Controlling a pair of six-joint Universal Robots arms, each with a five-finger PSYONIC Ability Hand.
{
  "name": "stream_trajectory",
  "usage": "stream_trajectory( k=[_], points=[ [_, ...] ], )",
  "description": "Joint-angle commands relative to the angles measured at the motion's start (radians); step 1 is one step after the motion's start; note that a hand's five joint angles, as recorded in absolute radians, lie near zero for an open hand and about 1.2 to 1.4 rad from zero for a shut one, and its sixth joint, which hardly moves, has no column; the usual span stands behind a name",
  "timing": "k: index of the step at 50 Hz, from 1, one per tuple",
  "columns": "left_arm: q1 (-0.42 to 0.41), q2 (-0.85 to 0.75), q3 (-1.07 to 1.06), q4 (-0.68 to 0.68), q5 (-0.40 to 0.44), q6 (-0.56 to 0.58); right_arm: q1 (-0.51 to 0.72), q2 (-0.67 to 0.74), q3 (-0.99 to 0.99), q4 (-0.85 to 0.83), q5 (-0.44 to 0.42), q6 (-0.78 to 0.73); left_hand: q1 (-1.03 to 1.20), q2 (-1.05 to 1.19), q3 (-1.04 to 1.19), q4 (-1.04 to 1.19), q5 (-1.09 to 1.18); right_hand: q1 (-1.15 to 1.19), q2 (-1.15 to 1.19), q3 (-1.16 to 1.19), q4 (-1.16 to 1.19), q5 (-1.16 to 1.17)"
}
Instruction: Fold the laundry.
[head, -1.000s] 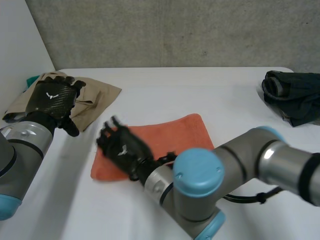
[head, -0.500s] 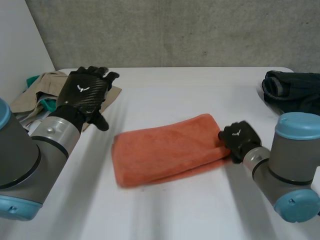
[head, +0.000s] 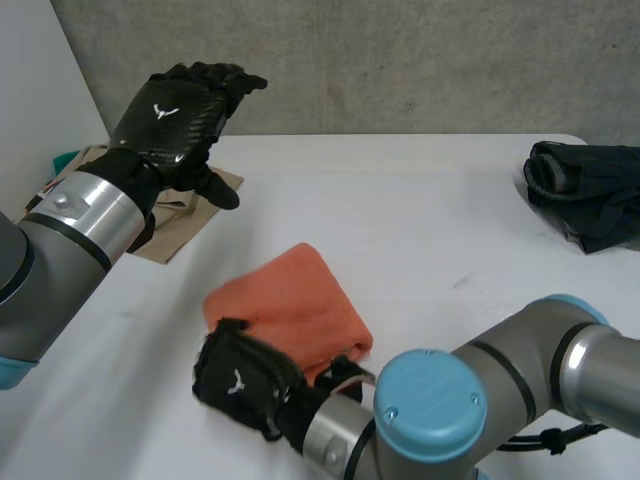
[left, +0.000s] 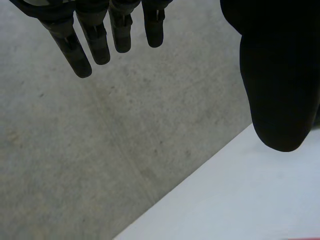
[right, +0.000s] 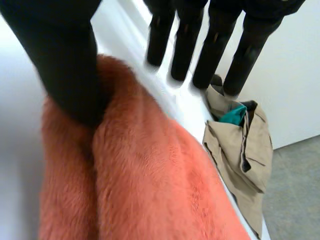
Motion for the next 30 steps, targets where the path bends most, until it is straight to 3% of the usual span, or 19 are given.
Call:
stream_trajectory(
  k=[1,4,5,8,12,17,21,30],
  points=[
    [-0.004,-0.015,-0.022,-0.005,-0.08,-0.038,-0.072,-0.098,-0.001,0.011,0.104,0.17,-0.002,-0.019,-0.028,-0.016,-0.036,-0.471,-0.522,-0.541,-0.547,-0.549],
    [-0.017,-0.016,-0.028,-0.017,-0.14,-0.044,-0.137,-0.155,0.002,0.028,0.138,0.32,0.003,-0.013,-0.022,-0.01,-0.03,-0.471,-0.522,-0.541,-0.547,-0.549],
    [-0.029,-0.018,-0.032,-0.031,-0.172,-0.044,-0.175,-0.182,0.0,0.052,0.15,0.452,0.006,-0.01,-0.019,-0.007,-0.027,-0.471,-0.522,-0.541,-0.547,-0.549],
    [-0.061,-0.03,-0.041,-0.055,-0.227,-0.044,-0.226,-0.211,-0.024,0.146,0.147,0.656,0.006,-0.01,-0.019,-0.007,-0.027,-0.471,-0.522,-0.541,-0.547,-0.549],
    [-0.122,-0.052,-0.055,-0.087,-0.327,-0.046,-0.297,-0.189,-0.124,0.333,0.138,0.781,0.012,-0.004,-0.014,-0.001,-0.021,-0.471,-0.522,-0.541,-0.547,-0.549],
    [-0.258,-0.126,-0.092,-0.106,-0.421,-0.067,-0.312,-0.06,-0.277,0.525,0.135,0.758,0.012,-0.004,-0.014,-0.001,-0.021,-0.471,-0.522,-0.541,-0.547,-0.549],
    [-0.328,-0.217,-0.092,-0.107,-0.441,-0.105,-0.314,0.02,-0.383,0.606,0.133,0.677,0.012,-0.004,-0.014,-0.001,-0.021,-0.471,-0.522,-0.541,-0.547,-0.549],
    [-0.33,-0.369,-0.072,-0.109,-0.53,-0.106,-0.314,0.147,-0.469,0.613,0.161,0.577,0.053,0.037,0.027,0.039,0.02,-0.467,-0.518,-0.537,-0.543,-0.545]
  ],
)
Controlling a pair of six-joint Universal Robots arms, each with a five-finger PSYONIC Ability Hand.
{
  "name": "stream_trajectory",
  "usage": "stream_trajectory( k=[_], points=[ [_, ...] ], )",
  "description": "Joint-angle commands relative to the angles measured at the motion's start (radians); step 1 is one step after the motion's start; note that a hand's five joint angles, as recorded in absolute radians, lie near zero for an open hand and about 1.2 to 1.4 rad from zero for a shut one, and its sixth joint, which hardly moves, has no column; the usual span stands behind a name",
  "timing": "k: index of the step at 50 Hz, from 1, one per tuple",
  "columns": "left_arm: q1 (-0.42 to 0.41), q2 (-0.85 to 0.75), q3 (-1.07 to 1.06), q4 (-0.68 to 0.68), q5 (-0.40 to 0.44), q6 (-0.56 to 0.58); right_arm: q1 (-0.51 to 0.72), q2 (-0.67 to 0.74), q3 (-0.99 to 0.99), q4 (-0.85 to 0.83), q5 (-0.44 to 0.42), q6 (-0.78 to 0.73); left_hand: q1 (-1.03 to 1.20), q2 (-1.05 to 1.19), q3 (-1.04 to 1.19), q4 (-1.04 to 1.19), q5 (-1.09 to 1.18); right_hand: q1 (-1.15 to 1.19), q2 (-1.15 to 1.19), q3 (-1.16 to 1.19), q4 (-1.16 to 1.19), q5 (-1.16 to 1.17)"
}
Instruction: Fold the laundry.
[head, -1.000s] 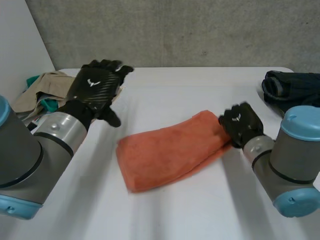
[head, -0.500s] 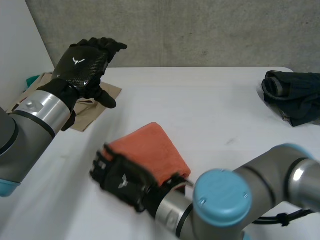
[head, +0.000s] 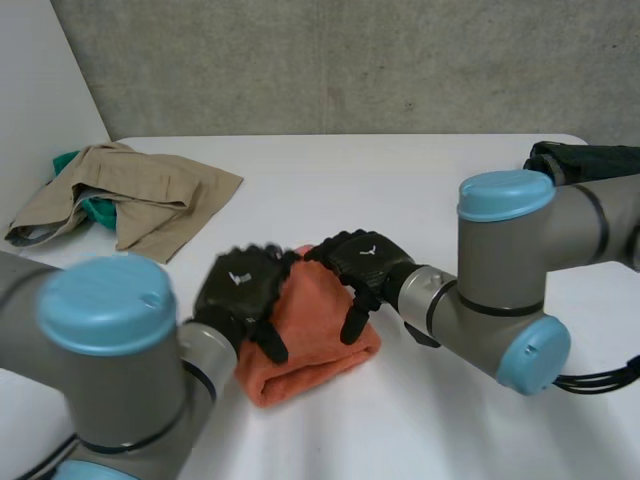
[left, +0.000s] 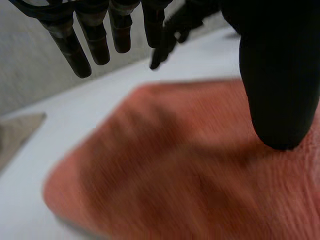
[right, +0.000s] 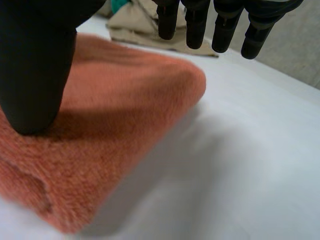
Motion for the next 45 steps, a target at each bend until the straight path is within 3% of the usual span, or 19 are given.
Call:
stream_trajectory(
  k=[1,9,17,23,25,31,32,36,45],
  points=[
    [0.011,-0.103,0.017,0.002,-0.076,0.006,0.004,0.094,-0.059,-0.007,0.019,-0.084,0.068,0.051,0.042,0.054,0.035,-0.039,-0.025,-0.023,-0.03,-0.039],
    [0.068,-0.106,0.018,-0.012,-0.09,0.06,0.006,0.074,-0.053,-0.006,0.059,-0.19,0.074,0.057,0.048,0.06,0.041,-0.01,0.004,0.006,0.0,-0.01],
    [0.08,-0.008,0.101,-0.018,-0.063,0.153,0.009,-0.074,0.1,-0.128,0.102,-0.246,0.048,0.031,0.022,0.034,0.014,-0.027,-0.013,-0.011,-0.018,-0.028],
    [0.092,0.041,0.219,-0.058,0.123,0.201,0.02,-0.202,0.316,-0.265,0.117,-0.243,0.042,0.025,0.016,0.028,0.008,-0.049,-0.035,-0.034,-0.04,-0.05],
    [0.117,0.047,0.273,-0.105,0.227,0.203,0.029,-0.24,0.41,-0.319,0.11,-0.232,0.045,0.028,0.019,0.031,0.011,-0.049,-0.035,-0.034,-0.04,-0.05],
    [0.172,0.033,0.402,-0.239,0.471,0.203,0.076,-0.245,0.559,-0.469,0.107,-0.223,0.042,0.025,0.016,0.028,0.008,-0.049,-0.035,-0.034,-0.04,-0.05],
    [0.181,0.026,0.432,-0.277,0.546,0.206,0.086,-0.245,0.582,-0.515,0.107,-0.223,0.042,0.025,0.016,0.028,0.008,-0.049,-0.035,-0.034,-0.04,-0.05],
    [0.195,-0.028,0.488,-0.329,0.676,0.201,0.11,-0.207,0.605,-0.618,0.107,-0.223,0.042,0.025,0.016,0.028,0.008,-0.049,-0.035,-0.034,-0.04,-0.05],
    [0.194,-0.057,0.497,-0.329,0.697,0.2,0.145,-0.069,0.544,-0.739,0.108,-0.238,0.039,0.022,0.013,0.025,0.005,-0.045,-0.031,-0.029,-0.036,-0.045]
  ],
)
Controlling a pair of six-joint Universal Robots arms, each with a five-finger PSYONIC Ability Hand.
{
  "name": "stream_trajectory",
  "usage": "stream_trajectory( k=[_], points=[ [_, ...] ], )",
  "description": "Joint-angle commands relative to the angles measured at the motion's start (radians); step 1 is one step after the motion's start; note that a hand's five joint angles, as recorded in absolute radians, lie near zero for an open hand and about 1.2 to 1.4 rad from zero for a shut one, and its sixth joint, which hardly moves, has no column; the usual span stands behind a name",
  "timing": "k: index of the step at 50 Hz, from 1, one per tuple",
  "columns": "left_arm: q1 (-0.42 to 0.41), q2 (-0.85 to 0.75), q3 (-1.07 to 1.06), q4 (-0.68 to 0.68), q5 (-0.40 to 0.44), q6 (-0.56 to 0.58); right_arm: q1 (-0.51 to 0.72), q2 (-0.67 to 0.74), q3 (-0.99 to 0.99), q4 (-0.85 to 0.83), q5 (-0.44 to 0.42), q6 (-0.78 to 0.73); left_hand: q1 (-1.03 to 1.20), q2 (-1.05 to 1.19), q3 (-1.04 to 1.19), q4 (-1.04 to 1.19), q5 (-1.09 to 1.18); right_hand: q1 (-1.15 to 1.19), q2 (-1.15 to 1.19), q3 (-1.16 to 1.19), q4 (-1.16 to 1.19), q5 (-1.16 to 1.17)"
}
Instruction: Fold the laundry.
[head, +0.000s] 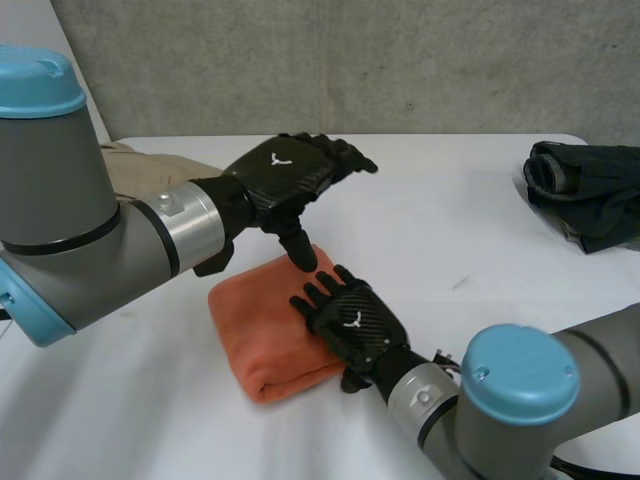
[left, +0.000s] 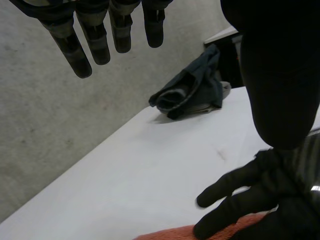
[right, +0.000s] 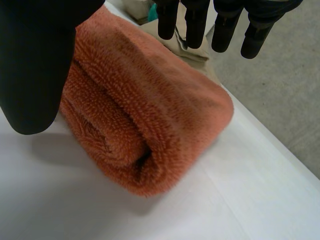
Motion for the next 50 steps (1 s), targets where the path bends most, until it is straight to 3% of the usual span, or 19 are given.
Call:
stream_trajectory(
  k=[1,17,23,30,33,36,40,41,50],
  points=[
    [-0.004,-0.024,0.0,0.003,0.003,-0.003,0.023,0.113,-0.068,-0.082,0.001,-0.013,0.038,0.024,0.015,0.024,0.008,-0.03,-0.015,-0.015,-0.021,-0.031],
    [-0.001,-0.02,-0.002,0.005,-0.002,-0.008,0.024,0.202,-0.201,-0.094,-0.005,-0.016,0.038,0.024,0.015,0.024,0.008,0.39,0.405,0.405,0.399,0.389],
    [-0.001,-0.012,-0.002,0.005,-0.003,-0.008,0.023,0.22,-0.253,-0.093,-0.005,-0.014,0.038,0.024,0.015,0.024,0.008,0.786,0.801,0.801,0.795,0.785],
    [-0.001,-0.007,0.0,0.005,-0.003,-0.008,0.023,0.243,-0.315,-0.07,0.001,-0.013,0.038,0.024,0.015,0.024,0.008,0.692,0.708,0.708,0.701,0.692],
    [0.002,-0.007,0.0,0.005,-0.002,-0.008,0.023,0.26,-0.335,-0.048,0.0,-0.016,0.038,0.024,0.015,0.024,0.008,0.485,0.5,0.501,0.494,0.485],
    [0.007,-0.007,0.0,0.005,-0.003,-0.008,0.023,0.275,-0.353,-0.033,0.0,-0.024,0.038,0.024,0.015,0.024,0.008,0.454,0.47,0.47,0.463,0.454],
    [0.014,-0.007,-0.002,0.005,-0.003,-0.008,0.023,0.283,-0.376,-0.022,0.0,-0.045,0.038,0.024,0.015,0.024,0.008,0.758,0.774,0.774,0.768,0.758],
    [0.014,-0.007,-0.002,0.003,-0.003,-0.008,0.023,0.283,-0.381,-0.024,-0.002,-0.047,0.038,0.024,0.015,0.024,0.008,1.168,1.184,1.184,1.178,1.168],
    [0.031,0.011,0.01,0.005,-0.003,-0.008,0.016,0.266,-0.453,-0.036,0.006,-0.034,0.041,0.027,0.018,0.027,0.011,1.173,1.188,1.188,1.182,1.172]
  ],
)
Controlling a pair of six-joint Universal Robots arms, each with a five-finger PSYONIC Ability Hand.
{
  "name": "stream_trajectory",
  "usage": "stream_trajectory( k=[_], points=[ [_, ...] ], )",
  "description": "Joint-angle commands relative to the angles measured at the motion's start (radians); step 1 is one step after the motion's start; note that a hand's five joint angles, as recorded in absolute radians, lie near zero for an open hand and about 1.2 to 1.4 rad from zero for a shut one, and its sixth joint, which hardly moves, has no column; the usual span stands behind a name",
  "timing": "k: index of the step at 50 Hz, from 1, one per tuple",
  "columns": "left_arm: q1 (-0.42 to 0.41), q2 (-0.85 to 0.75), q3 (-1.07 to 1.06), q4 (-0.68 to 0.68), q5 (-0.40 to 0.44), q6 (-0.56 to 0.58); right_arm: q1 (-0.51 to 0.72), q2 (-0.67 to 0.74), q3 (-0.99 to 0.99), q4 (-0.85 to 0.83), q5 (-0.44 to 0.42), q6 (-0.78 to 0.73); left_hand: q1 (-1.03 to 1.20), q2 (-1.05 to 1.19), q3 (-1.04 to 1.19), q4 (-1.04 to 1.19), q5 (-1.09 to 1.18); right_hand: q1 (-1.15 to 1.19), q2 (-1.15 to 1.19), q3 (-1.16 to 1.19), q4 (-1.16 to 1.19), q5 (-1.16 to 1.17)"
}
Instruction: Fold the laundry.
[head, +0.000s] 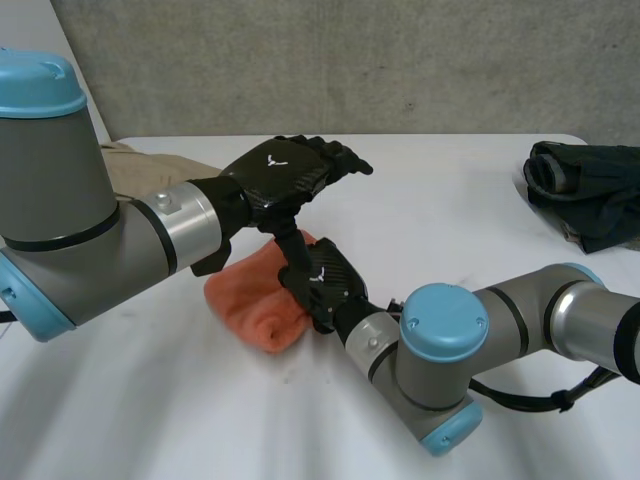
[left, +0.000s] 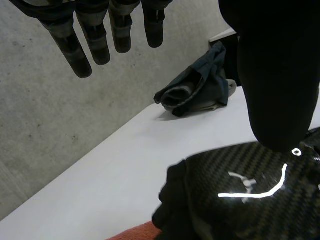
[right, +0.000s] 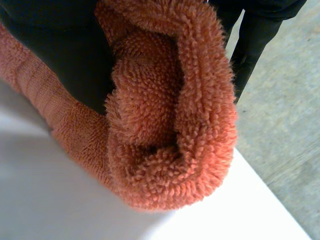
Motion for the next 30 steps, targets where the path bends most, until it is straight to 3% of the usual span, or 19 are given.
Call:
stream_trajectory(
  k=[1,11,20,24,30],
  points=[
    [0.018,0.024,0.013,0.0,0.0,0.0,-0.012,-0.015,-0.066,-0.01,0.007,0.015,0.041,0.027,0.018,0.027,0.011,0.388,0.26,0.256,0.212,0.302],
    [0.047,0.084,0.046,0.002,0.0,-0.014,-0.168,-0.095,-0.16,-0.239,0.038,0.085,0.041,0.027,0.018,0.027,0.011,0.388,0.26,0.256,0.212,0.302],
    [0.047,0.09,0.06,0.002,0.0,-0.015,-0.412,-0.157,-0.267,-0.296,0.067,0.169,0.044,0.03,0.021,0.03,0.014,0.388,0.26,0.256,0.212,0.302],
    [0.045,0.09,0.06,0.002,0.0,-0.015,-0.55,-0.147,-0.336,-0.297,0.033,0.229,0.044,0.03,0.021,0.03,0.014,0.388,0.26,0.256,0.212,0.302],
    [0.038,0.087,0.057,0.002,0.0,-0.014,-0.753,-0.06,-0.44,-0.299,-0.088,0.318,0.044,0.03,0.021,0.03,0.014,0.388,0.26,0.256,0.212,0.302]
  ],
)
